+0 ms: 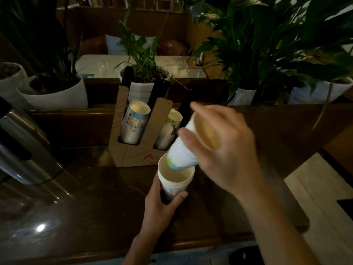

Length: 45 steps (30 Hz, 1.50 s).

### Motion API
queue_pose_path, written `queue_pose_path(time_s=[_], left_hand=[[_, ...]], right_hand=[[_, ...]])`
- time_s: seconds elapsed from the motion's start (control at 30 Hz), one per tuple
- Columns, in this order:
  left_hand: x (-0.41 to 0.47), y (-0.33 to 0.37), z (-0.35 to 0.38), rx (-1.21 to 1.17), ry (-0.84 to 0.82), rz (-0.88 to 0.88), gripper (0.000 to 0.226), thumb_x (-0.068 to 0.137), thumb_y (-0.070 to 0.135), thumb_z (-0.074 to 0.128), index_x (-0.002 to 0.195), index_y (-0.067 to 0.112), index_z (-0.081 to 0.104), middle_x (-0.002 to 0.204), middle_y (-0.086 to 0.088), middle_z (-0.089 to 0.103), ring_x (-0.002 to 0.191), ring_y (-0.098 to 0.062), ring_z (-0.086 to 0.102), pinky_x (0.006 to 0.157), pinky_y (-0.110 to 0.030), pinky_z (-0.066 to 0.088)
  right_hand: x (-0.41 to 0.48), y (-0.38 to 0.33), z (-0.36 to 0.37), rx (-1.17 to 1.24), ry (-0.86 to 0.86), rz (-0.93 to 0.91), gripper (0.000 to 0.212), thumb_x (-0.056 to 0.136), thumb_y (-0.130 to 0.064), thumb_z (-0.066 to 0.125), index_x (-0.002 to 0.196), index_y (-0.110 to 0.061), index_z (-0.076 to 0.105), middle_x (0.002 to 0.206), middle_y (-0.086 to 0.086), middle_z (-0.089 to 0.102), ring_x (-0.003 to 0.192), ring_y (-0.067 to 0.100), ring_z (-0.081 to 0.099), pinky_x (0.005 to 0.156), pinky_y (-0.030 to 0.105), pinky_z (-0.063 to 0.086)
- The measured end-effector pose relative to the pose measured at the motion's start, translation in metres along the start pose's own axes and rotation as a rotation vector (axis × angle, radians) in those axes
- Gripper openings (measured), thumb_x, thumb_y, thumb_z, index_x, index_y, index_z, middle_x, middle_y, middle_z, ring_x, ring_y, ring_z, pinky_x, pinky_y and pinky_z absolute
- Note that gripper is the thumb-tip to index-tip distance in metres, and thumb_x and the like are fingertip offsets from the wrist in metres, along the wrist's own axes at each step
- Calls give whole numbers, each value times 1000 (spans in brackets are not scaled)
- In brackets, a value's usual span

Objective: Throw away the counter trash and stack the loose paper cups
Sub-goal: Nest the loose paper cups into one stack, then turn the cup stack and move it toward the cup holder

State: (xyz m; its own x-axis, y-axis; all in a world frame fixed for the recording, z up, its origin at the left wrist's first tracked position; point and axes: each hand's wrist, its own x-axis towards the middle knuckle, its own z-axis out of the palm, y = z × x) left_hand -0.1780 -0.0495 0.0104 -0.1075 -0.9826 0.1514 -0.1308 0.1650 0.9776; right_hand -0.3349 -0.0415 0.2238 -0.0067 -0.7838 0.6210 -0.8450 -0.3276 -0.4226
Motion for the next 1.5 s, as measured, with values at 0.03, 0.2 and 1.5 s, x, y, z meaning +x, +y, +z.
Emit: queue_pose_path(time_s=[0.03, 0.2, 1.5], left_hand=[[0, 0, 0, -1, -4, -2, 98, 71, 67, 81, 153, 34, 37, 145, 22, 58, 134, 3, 54, 109, -25, 49], [1, 2, -3, -13, -69, -5, 94, 78, 55, 82, 155, 35, 33, 148, 16, 56, 137, -5, 55, 111, -32, 51], [16, 121, -81, 415, 122, 238, 93, 73, 65, 73, 153, 40, 32, 150, 22, 42, 136, -4, 47, 102, -40, 57]], right_hand=[[0, -5, 12, -2, -55, -14, 64, 91, -66, 50, 139, -25, 58, 133, 2, 58, 122, 13, 48, 96, 37, 47], [-18, -4, 65, -77, -353, 16, 69, 91, -76, 36, 141, -33, 54, 135, -2, 51, 127, 15, 43, 102, 40, 43], [1, -8, 88, 1176, -29, 455, 85, 65, -38, 91, 138, -48, 47, 127, -17, 66, 115, 8, 67, 83, 32, 61]])
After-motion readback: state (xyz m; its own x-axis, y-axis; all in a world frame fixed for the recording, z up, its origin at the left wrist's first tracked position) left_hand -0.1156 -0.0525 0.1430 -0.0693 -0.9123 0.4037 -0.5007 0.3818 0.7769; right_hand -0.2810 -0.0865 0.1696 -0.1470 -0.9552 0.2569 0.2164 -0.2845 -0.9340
